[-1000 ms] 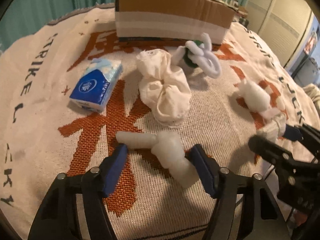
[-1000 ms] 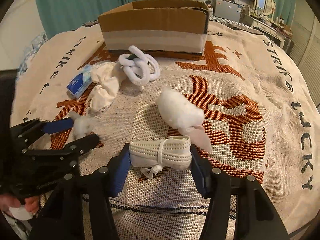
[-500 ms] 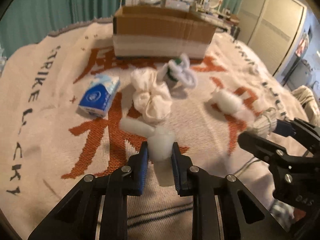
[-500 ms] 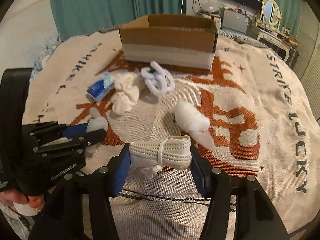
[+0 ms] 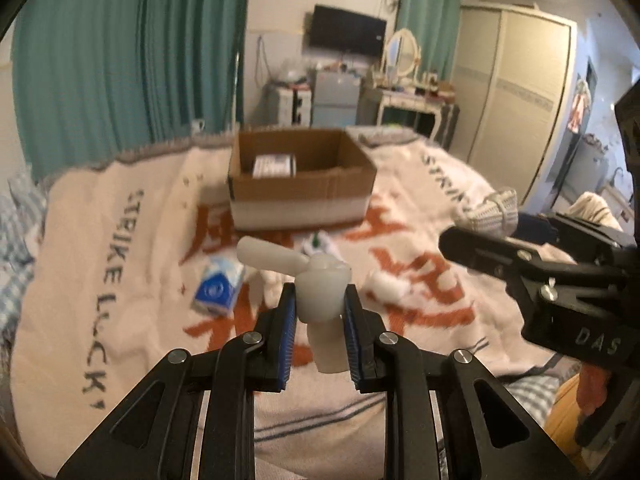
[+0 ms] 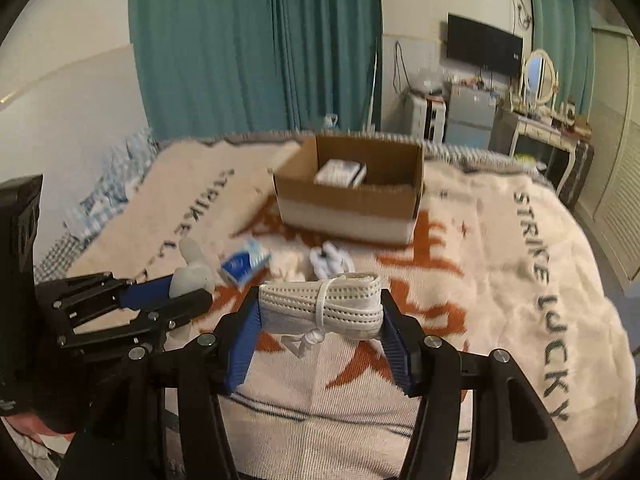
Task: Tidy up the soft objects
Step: 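Carry both items over the box and open both tools to release them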
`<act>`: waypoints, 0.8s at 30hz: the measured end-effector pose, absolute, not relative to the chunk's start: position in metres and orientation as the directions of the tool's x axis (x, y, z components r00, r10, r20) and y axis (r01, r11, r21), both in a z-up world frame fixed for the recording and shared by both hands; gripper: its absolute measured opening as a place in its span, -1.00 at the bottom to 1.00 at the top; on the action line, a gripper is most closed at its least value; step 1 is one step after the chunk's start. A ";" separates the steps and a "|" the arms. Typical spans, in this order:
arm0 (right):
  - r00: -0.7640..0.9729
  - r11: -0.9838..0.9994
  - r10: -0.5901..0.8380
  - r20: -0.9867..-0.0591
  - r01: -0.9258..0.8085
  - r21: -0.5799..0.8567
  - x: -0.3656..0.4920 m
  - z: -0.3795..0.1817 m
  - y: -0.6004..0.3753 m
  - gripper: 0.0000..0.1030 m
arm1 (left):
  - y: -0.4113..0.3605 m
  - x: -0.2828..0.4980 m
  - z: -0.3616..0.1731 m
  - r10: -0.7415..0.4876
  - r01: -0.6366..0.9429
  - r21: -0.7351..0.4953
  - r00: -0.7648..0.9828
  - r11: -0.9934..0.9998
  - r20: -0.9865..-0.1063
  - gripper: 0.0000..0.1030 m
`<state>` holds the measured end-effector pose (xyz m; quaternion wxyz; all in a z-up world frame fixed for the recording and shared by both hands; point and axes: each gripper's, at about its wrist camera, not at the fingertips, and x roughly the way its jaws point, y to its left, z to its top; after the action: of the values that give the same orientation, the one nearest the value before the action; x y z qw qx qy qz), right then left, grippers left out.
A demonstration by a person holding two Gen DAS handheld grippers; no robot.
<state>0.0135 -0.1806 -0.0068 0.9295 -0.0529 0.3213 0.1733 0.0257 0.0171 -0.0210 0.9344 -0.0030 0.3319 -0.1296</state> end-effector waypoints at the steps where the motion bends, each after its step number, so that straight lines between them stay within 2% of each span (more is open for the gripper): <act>1: 0.745 0.934 0.289 -0.602 -0.358 0.004 0.015 0.002 -0.180 0.08 | 0.017 0.027 -0.016 -0.247 0.244 -0.089 0.754 0.966 -0.609 -0.58; 6: 0.780 0.927 0.305 -0.546 -0.374 -0.016 0.036 0.037 -0.180 0.08 | 0.014 0.052 0.007 -0.253 0.265 -0.064 0.784 0.962 -0.566 -0.58; 13: 0.800 0.926 0.315 -0.510 -0.378 -0.020 0.118 0.062 -0.173 0.08 | 0.008 0.129 0.017 -0.238 0.269 -0.027 0.799 0.963 -0.552 -0.58; 18: 0.791 0.927 0.300 -0.533 -0.373 -0.031 0.187 0.050 -0.170 0.08 | 0.009 0.196 0.006 -0.210 0.246 -0.013 0.799 0.969 -0.563 -0.58; 24: 0.753 0.935 0.300 -0.586 -0.352 0.027 0.266 0.008 -0.181 0.08 | 0.008 0.266 -0.025 -0.209 0.254 -0.012 0.766 0.967 -0.609 -0.57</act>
<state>0.2664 -0.1814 0.0084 0.9352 -0.0428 0.3053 0.1744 0.2656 0.0081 -0.0248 0.9389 0.0358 0.3194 -0.1233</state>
